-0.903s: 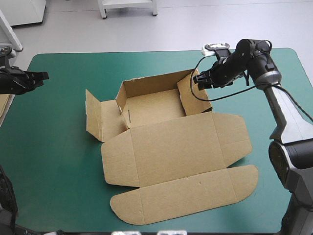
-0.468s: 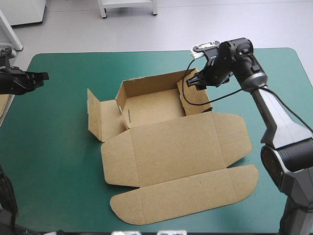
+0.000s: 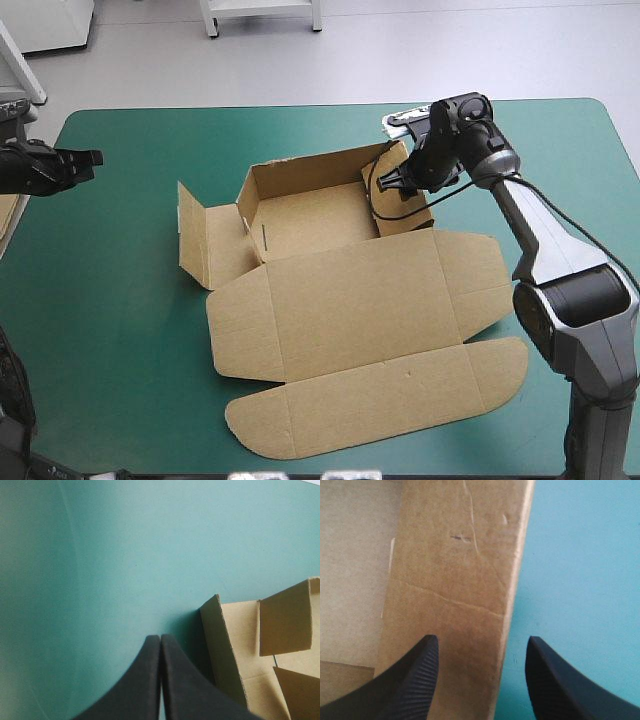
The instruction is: Fold the box
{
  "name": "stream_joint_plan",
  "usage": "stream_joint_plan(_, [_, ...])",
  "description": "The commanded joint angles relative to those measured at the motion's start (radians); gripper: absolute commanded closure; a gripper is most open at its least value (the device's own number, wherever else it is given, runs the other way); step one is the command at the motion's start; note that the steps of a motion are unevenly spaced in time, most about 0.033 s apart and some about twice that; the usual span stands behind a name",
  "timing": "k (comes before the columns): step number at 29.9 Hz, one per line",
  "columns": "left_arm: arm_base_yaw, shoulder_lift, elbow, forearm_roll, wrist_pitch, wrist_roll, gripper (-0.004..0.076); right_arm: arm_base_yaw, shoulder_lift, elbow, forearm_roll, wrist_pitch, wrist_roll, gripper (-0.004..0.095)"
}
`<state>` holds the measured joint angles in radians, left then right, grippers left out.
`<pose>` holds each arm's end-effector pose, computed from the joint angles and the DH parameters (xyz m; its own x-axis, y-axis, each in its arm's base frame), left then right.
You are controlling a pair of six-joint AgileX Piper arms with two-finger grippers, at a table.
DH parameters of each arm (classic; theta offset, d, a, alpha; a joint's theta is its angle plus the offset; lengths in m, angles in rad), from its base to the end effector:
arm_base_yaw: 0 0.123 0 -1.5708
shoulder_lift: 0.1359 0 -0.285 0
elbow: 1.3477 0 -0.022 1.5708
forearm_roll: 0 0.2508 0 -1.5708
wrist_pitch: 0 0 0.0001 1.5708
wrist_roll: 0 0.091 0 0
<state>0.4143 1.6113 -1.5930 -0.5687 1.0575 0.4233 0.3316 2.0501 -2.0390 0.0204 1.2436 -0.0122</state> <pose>0.3356 0.1009 0.3792 -0.7299 -0.2063 -0.6517 -0.0060 0.9553 -0.2957 0.4235 0.1477 0.3130 -0.8678 -0.3047 -0.3926 -0.3376 0.9412 0.0155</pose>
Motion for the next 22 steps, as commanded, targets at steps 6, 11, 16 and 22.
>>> stream_joint_plan(6, [-0.002,-0.035,-0.029,-0.050,-0.031,0.005,0.0732,-0.002,-0.009,-0.026,0.005,0.003,0.000,0.0421])
stream_joint_plan(11, [-0.002,-0.035,-0.029,-0.050,-0.031,0.005,0.0732,-0.002,0.008,-0.026,0.017,0.003,0.000,0.0430])
stream_joint_plan(16, [-0.002,-0.035,-0.029,-0.050,-0.029,0.005,0.0732,-0.002,0.008,-0.026,0.010,0.003,-0.006,0.0911])
stream_joint_plan(22, [-0.002,-0.034,-0.029,-0.049,-0.029,0.005,0.0732,-0.007,-0.003,-0.030,-0.020,0.003,-0.008,0.0912])
